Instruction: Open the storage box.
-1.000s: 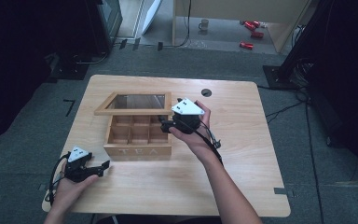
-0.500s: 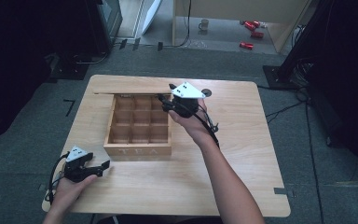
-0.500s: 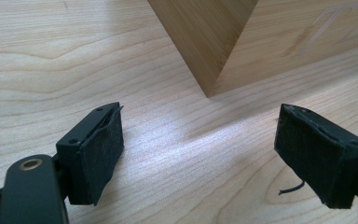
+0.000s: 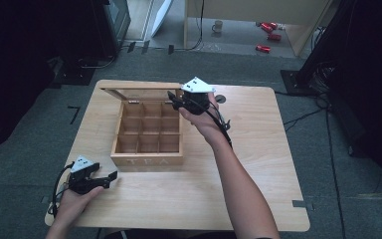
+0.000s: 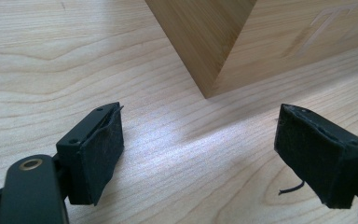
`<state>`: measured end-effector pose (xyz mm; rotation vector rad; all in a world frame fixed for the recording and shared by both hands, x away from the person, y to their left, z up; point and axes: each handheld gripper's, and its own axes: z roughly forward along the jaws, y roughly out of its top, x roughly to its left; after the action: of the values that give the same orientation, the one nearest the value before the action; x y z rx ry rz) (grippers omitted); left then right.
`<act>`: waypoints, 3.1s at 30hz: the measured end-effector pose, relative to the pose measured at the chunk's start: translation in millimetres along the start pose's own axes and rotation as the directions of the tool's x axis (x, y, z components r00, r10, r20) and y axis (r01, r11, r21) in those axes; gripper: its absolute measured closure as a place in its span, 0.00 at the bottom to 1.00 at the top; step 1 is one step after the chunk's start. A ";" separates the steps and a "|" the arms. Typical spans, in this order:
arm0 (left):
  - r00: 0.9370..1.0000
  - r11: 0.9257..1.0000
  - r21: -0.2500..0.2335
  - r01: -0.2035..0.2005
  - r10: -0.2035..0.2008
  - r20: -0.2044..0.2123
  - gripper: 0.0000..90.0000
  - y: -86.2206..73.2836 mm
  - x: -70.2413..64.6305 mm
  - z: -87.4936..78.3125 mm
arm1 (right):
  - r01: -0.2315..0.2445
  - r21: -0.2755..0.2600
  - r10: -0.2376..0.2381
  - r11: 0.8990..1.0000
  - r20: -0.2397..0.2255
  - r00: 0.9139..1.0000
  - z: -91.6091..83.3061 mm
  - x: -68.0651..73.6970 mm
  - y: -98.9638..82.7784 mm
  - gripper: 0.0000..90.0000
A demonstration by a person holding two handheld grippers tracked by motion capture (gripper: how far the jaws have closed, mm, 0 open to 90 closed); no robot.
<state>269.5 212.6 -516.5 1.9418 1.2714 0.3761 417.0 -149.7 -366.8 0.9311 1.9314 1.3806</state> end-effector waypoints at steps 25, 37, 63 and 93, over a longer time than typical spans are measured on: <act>1.000 1.000 -0.001 0.002 -0.002 0.009 0.18 0.7 0.5 0.8 | -0.117 0.077 0.121 0.990 -0.055 0.991 45.1 -31.9 -7.3 0.53; 1.000 1.000 -0.003 0.007 -0.007 0.017 0.18 1.1 1.0 1.1 | -0.127 0.090 0.128 0.988 -0.005 0.992 68.9 -33.7 -22.7 0.50; 1.000 1.000 -0.003 -0.003 0.004 0.011 0.18 1.4 0.2 1.9 | -0.311 0.084 0.304 0.947 0.079 0.949 94.9 -54.8 -27.6 0.74; 0.999 0.999 0.011 -0.032 0.032 -0.015 0.18 1.6 -3.7 2.8 | -0.256 0.116 0.249 0.960 0.075 0.966 43.6 -27.7 -13.7 0.22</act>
<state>270.5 207.9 -516.6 1.9743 1.2556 0.4015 464.6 -151.2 -391.0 1.3030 1.9228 1.3649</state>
